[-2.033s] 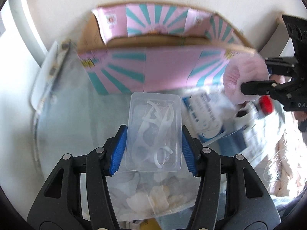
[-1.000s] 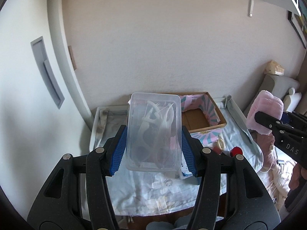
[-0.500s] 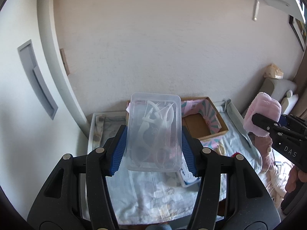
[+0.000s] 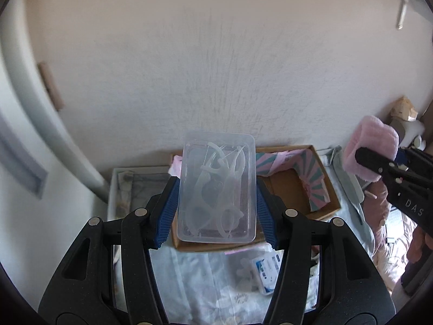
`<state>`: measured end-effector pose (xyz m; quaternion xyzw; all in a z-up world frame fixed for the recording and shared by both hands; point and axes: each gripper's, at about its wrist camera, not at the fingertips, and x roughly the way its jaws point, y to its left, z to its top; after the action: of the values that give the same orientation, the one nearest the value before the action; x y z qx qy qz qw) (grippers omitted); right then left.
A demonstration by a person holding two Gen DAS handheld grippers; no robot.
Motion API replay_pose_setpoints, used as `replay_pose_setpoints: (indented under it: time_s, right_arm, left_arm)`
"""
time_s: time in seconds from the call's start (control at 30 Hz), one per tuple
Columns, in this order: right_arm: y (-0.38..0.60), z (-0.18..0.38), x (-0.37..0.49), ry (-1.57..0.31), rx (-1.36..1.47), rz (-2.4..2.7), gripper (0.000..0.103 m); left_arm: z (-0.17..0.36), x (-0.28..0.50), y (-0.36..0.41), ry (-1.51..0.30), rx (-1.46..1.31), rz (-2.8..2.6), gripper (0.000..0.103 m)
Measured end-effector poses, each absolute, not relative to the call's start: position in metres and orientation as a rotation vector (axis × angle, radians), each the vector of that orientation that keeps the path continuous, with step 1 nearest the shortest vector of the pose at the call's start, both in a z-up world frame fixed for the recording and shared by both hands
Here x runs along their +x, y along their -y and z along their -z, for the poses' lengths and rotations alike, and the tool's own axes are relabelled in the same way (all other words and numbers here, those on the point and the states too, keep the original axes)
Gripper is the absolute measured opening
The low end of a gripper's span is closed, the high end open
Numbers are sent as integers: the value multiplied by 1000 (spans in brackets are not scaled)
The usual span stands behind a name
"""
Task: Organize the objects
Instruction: 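Lift the pink hair tie and clear case and carry both over the box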
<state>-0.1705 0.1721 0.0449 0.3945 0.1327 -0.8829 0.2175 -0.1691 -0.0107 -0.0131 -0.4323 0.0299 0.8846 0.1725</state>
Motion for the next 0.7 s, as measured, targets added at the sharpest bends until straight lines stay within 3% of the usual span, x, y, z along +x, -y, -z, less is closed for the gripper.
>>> replay_pose_setpoints:
  time_s: [0.27,0.7]
  right_arm:
    - [-152,10,-235,-415,1289,2269,36]
    - [-126,106,-259,-589,1501,2021,36]
  left_arm:
    - [70,-222,-6,-142,-1382,-2436,51]
    - [163,-253,-37,-284,-1606,-2235,51]
